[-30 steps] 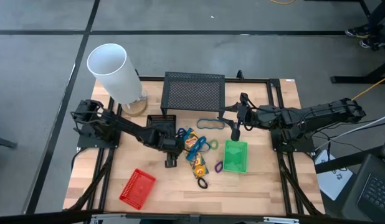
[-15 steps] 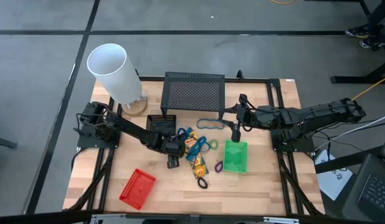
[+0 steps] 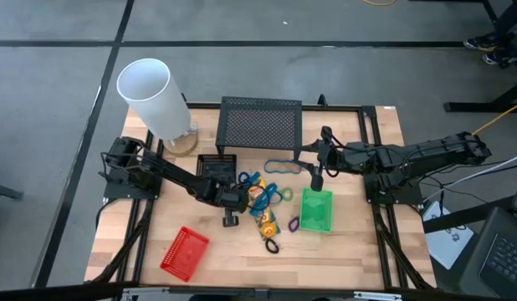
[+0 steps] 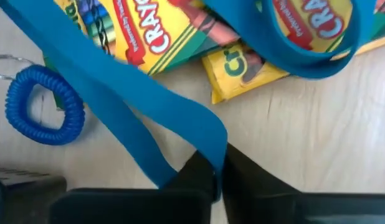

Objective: Pick & Place Office Desk Supplies
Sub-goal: Put the blue rubberband into the black bin

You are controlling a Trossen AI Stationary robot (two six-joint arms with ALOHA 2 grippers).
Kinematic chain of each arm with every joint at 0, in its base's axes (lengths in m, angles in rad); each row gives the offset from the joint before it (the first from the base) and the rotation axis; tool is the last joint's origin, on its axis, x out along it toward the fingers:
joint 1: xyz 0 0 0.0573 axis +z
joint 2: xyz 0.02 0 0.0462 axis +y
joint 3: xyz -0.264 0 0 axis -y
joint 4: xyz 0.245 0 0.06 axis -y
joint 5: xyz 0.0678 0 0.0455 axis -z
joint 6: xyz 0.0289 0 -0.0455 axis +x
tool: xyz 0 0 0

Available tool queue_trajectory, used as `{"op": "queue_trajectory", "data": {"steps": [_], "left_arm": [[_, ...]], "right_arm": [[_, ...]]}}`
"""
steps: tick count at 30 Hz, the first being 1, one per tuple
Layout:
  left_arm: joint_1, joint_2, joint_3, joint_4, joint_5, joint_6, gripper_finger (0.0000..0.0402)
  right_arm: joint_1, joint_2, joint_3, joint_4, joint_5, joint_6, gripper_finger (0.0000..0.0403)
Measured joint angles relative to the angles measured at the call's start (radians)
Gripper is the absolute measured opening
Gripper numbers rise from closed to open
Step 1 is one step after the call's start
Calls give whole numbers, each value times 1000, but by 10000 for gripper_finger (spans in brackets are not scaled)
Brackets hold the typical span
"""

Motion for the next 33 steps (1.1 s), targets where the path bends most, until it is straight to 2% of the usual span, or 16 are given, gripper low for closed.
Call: {"op": "queue_trajectory", "data": {"steps": [5,10,13,17,22,27,33], "left_arm": [[-13,0,33,-6,-4,35,3],[-40,0,145,-72,-32,123,3],[-62,0,242,-182,-119,169,2],[-94,0,379,-361,-302,210,2],[-115,-30,514,-600,-528,172,2],[-121,-133,531,-774,-655,60,1],[-102,-272,477,-937,-711,-96,2]], "right_arm": [[0,0,0,0,2,0,180],[0,0,0,0,2,0,180],[0,0,0,0,2,-1,180],[0,0,0,0,2,-1,180],[0,0,0,0,2,-1,180],[0,0,0,0,2,-1,180],[0,0,0,0,2,0,181]]}}
